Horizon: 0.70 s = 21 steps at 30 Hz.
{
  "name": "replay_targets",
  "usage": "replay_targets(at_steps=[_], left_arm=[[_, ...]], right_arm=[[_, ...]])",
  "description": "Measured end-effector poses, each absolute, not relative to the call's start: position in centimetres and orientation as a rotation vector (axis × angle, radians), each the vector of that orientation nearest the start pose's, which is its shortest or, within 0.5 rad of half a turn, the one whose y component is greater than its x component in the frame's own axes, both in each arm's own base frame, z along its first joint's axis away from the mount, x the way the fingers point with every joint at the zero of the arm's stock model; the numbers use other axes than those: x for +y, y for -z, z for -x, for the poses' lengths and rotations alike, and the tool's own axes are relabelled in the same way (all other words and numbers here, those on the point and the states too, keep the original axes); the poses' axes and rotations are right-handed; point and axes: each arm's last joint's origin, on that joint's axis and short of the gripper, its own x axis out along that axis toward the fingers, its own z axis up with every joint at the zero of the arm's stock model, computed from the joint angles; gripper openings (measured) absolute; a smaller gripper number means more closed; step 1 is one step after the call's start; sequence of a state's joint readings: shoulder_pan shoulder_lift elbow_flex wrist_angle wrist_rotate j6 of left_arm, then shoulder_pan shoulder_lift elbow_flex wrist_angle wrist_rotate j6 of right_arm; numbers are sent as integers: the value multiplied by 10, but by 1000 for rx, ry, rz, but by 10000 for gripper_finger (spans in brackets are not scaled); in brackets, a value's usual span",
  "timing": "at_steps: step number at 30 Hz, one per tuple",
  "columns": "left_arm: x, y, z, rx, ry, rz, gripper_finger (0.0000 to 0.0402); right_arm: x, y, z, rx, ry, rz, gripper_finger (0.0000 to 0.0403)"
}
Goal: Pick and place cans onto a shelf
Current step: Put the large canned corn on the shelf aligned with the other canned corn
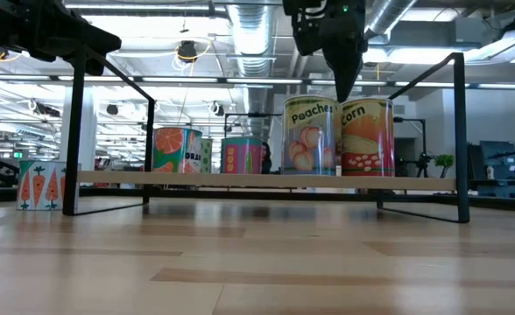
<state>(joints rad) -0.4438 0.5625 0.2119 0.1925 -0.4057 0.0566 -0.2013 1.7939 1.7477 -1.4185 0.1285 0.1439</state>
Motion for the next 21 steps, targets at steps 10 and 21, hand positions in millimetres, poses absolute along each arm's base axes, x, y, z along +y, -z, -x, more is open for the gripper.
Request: replay_targets(at_steps=[10, 21], left_arm=[[-50, -202, -132, 143, 42, -122, 0], [-50, -202, -132, 143, 42, -122, 0]], right_arm=[[-58, -306, -329, 1467, 376, -230, 3], [-49, -293, -331, 1481, 330, -267, 7]])
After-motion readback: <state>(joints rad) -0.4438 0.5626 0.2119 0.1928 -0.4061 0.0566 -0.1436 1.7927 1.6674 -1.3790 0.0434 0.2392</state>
